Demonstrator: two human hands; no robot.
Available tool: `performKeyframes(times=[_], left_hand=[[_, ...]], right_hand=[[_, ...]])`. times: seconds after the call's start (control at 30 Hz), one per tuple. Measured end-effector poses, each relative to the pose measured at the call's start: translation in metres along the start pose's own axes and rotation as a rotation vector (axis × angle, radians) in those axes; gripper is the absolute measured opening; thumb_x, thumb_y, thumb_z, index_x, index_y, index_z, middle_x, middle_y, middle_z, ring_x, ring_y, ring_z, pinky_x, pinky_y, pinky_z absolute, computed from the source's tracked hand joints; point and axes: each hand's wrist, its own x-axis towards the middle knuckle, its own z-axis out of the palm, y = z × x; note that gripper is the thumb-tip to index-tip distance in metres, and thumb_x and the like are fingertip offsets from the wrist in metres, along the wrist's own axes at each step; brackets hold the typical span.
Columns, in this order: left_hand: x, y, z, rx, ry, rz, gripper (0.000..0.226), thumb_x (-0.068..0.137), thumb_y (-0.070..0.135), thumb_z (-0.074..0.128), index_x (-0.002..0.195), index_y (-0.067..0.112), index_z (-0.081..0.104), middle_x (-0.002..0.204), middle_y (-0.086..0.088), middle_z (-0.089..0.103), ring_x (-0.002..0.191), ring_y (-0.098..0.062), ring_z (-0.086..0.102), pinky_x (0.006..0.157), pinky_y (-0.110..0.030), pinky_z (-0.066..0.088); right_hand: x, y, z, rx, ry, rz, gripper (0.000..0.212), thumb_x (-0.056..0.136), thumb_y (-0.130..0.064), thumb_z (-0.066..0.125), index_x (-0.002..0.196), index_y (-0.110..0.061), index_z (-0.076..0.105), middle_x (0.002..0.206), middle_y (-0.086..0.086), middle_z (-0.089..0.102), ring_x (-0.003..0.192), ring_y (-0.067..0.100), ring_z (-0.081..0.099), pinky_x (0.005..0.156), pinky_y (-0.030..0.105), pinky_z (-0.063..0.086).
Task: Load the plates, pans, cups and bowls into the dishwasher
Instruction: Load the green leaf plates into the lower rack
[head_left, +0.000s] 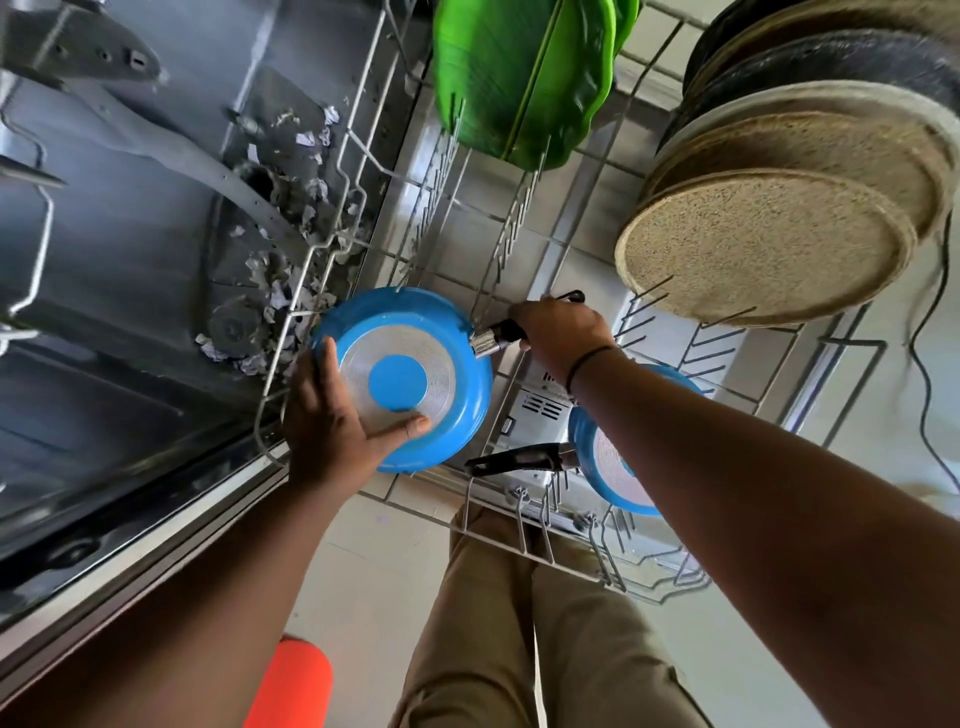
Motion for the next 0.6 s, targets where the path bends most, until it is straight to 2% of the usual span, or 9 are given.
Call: performKeyframes(times=[0.2, 0.3, 0.43, 0.53, 0.6], left_hand=[[0.008, 0.001, -0.003, 0.06, -0.046, -0.009, 0.135, 0.045, 0.09, 0.058, 0.151, 0.026, 0.005, 0.153, -0.02, 0.02, 0.136, -0.041, 0.028, 0.106, -0.056, 0.034], [0.007, 0.002, -0.004, 0.074, -0.058, -0.012, 0.135, 0.045, 0.089, 0.059, 0.151, 0.029, 0.001, 0.154, -0.018, 0.018, 0.137, -0.041, 0.026, 0.107, -0.056, 0.032], [0.005, 0.004, -0.009, 0.082, -0.026, 0.025, 0.133, 0.049, 0.086, 0.062, 0.152, 0.025, 0.003, 0.154, -0.018, 0.019, 0.137, -0.037, 0.027, 0.106, -0.052, 0.03], [0.003, 0.01, -0.014, 0.08, -0.042, 0.014, 0.131, 0.052, 0.083, 0.064, 0.152, 0.024, 0.003, 0.157, -0.016, 0.014, 0.14, -0.036, 0.023, 0.11, -0.052, 0.025], [0.001, 0.016, -0.018, 0.072, -0.027, -0.018, 0.129, 0.055, 0.084, 0.062, 0.153, 0.022, 0.006, 0.158, -0.016, 0.013, 0.142, -0.036, 0.02, 0.111, -0.052, 0.022]], right_hand=[[-0.004, 0.0, 0.008, 0.02, 0.029, 0.025, 0.033, 0.093, -0.01, 0.051, 0.124, -0.022, 0.053, 0.113, 0.008, 0.058, 0.101, 0.031, 0.062, 0.077, 0.04, 0.051], [-0.007, -0.003, 0.01, 0.029, 0.028, 0.031, 0.039, 0.093, -0.009, 0.052, 0.131, -0.017, 0.048, 0.123, 0.008, 0.054, 0.115, 0.03, 0.055, 0.084, 0.042, 0.051], [-0.019, -0.006, 0.01, 0.072, 0.114, 0.006, 0.049, 0.092, -0.005, 0.045, 0.141, -0.009, 0.036, 0.14, 0.011, 0.045, 0.129, 0.03, 0.043, 0.101, 0.043, 0.042], [-0.042, 0.002, 0.008, 0.115, 0.22, -0.025, 0.049, 0.092, -0.006, 0.044, 0.141, -0.008, 0.038, 0.143, 0.009, 0.045, 0.133, 0.027, 0.04, 0.108, 0.04, 0.037], [-0.059, 0.012, 0.006, 0.135, 0.232, -0.031, 0.049, 0.092, -0.008, 0.045, 0.141, -0.009, 0.038, 0.144, 0.008, 0.045, 0.135, 0.025, 0.038, 0.111, 0.037, 0.032]])
